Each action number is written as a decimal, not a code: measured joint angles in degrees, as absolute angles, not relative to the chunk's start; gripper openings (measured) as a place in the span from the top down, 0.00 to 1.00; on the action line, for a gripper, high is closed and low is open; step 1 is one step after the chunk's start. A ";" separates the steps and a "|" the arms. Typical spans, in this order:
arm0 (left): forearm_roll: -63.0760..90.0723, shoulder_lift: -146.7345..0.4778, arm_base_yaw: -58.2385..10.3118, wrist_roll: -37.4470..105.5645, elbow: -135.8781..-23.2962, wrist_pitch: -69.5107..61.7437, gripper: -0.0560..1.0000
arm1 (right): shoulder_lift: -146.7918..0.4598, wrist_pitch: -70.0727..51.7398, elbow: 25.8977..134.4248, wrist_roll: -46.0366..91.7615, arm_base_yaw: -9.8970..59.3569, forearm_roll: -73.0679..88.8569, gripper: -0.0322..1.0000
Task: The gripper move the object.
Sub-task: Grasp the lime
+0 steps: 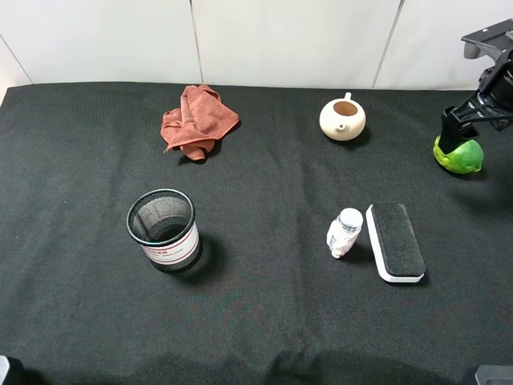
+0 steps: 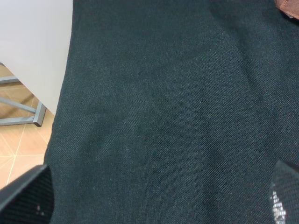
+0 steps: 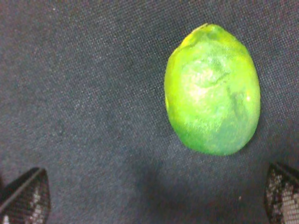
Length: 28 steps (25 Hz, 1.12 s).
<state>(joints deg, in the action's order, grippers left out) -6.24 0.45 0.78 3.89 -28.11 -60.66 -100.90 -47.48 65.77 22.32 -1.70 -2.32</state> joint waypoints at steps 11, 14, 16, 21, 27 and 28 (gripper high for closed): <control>-6.24 0.45 0.78 3.89 -28.11 -60.66 0.02 | -107.79 -47.63 71.75 22.53 -3.12 -4.02 0.30; -6.24 0.45 0.78 3.89 -28.11 -60.66 0.02 | -109.26 -47.49 71.82 22.53 -5.06 -3.91 0.30; -6.24 0.45 0.78 3.89 -28.11 -60.66 0.02 | -110.14 -47.23 72.00 22.53 -6.26 -3.35 0.30; -6.24 0.45 0.78 3.89 -28.11 -60.66 0.02 | -111.93 -46.33 72.11 25.01 -7.21 -0.62 0.30; -6.24 0.45 0.78 3.89 -28.11 -60.66 0.02 | -114.01 -44.23 72.11 25.57 -7.21 -0.45 0.30; -6.24 0.45 0.78 3.89 -28.11 -60.66 0.02 | -114.24 -43.94 72.11 25.57 -7.29 -0.52 0.30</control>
<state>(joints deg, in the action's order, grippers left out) -6.24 0.45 0.78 3.89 -28.11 -60.66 -114.24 -43.94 72.11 25.57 -7.29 -0.52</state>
